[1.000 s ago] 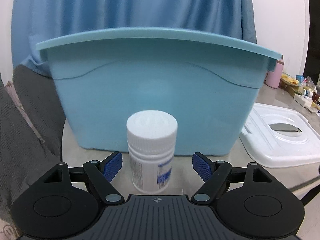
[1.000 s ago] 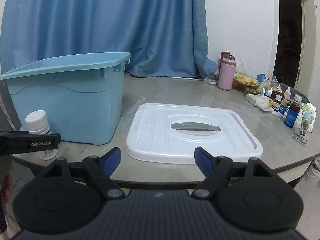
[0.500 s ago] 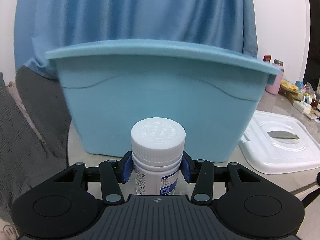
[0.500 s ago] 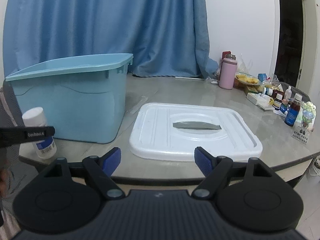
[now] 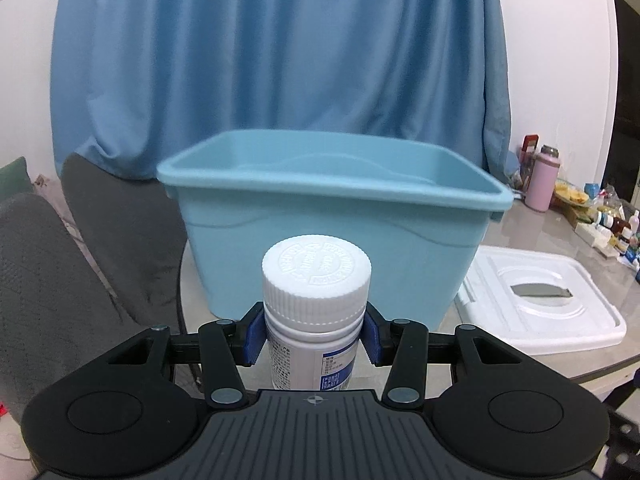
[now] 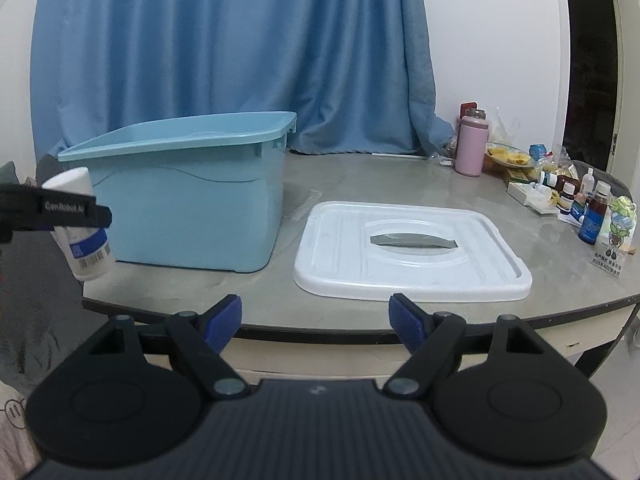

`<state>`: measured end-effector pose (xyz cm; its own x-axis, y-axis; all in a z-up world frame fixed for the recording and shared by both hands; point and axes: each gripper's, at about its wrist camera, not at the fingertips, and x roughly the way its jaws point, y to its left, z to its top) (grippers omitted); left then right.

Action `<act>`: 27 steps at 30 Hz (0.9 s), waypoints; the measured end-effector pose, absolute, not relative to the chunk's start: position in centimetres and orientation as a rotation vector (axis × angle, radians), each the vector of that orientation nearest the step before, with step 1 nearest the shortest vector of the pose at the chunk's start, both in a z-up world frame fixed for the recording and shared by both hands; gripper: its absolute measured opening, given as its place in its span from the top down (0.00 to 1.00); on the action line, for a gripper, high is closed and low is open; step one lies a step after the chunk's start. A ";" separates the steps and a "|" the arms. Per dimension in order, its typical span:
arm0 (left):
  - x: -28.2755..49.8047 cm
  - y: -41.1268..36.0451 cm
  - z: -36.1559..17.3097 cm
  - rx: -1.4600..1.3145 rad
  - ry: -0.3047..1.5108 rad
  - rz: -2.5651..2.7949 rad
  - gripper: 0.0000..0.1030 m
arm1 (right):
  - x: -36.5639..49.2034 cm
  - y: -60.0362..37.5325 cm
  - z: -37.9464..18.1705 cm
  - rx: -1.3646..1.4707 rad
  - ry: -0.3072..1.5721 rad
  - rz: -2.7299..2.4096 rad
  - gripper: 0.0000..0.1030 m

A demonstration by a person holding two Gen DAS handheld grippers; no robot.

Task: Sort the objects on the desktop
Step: 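Lift the pill bottle with the left gripper and carry it over the bin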

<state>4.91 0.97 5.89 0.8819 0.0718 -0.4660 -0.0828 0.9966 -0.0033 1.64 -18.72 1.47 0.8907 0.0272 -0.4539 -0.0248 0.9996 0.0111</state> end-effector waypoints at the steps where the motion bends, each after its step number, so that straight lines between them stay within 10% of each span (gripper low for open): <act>1: 4.6 1.1 6.4 -0.025 0.480 0.082 0.53 | 1.5 -18.7 1.6 0.009 0.470 0.027 0.22; 27: 12.6 0.6 16.9 0.009 0.417 0.008 0.53 | 4.3 -19.2 3.7 0.092 0.460 -0.085 0.22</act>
<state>12.57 0.61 16.93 0.9141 0.0096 -0.4053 -0.0060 0.9999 0.0102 4.32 -19.18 3.67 0.8927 -0.0612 -0.4464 0.1026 0.9923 0.0692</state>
